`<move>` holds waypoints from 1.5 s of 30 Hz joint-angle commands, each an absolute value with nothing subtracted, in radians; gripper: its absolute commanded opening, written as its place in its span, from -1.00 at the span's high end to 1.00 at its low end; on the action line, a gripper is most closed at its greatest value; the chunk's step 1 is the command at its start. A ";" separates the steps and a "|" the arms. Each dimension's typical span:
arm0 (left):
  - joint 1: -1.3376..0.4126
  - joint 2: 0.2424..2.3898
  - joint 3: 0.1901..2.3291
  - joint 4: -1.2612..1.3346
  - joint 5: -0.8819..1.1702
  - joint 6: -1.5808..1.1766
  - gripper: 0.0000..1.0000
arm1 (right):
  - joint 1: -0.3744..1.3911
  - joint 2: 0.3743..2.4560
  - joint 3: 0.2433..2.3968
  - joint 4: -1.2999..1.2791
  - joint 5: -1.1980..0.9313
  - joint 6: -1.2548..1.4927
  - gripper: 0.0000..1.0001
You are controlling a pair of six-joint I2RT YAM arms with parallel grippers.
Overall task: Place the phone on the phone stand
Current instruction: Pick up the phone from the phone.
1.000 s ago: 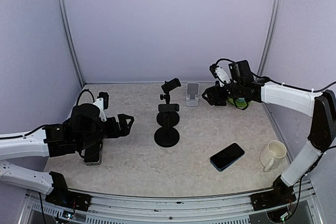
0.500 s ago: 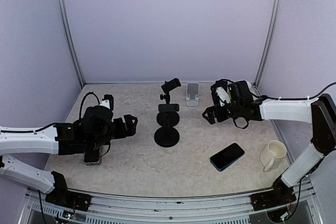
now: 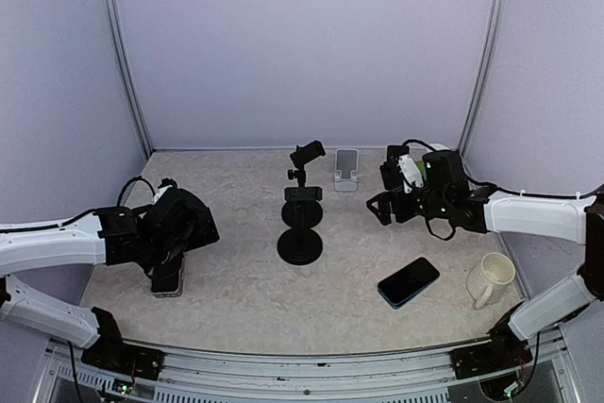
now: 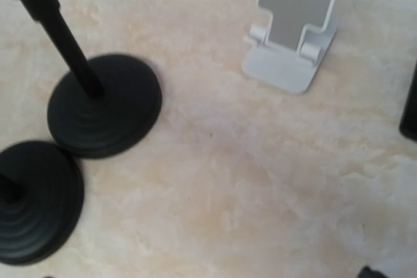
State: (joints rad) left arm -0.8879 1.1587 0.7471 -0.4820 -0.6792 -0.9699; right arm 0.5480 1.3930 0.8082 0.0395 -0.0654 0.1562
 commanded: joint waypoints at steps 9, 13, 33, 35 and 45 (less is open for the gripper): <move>-0.818 1.134 0.673 -0.555 -0.627 -1.010 -0.98 | 0.555 1.351 0.753 0.129 -0.025 0.195 -1.00; -0.801 1.140 0.657 -0.560 -0.622 -1.012 -0.98 | 0.555 1.346 0.745 0.121 -0.016 0.198 -1.00; -0.552 1.241 0.559 -0.435 -0.500 -0.902 -0.98 | 0.555 1.354 0.711 0.180 -0.083 0.218 -1.00; -0.544 1.266 0.558 -0.420 -0.501 -0.892 -0.98 | 0.555 1.353 0.710 0.180 -0.089 0.218 -1.00; -0.528 1.349 0.550 -0.359 -0.489 -0.835 -0.98 | 0.555 1.350 0.703 0.186 -0.107 0.224 -1.00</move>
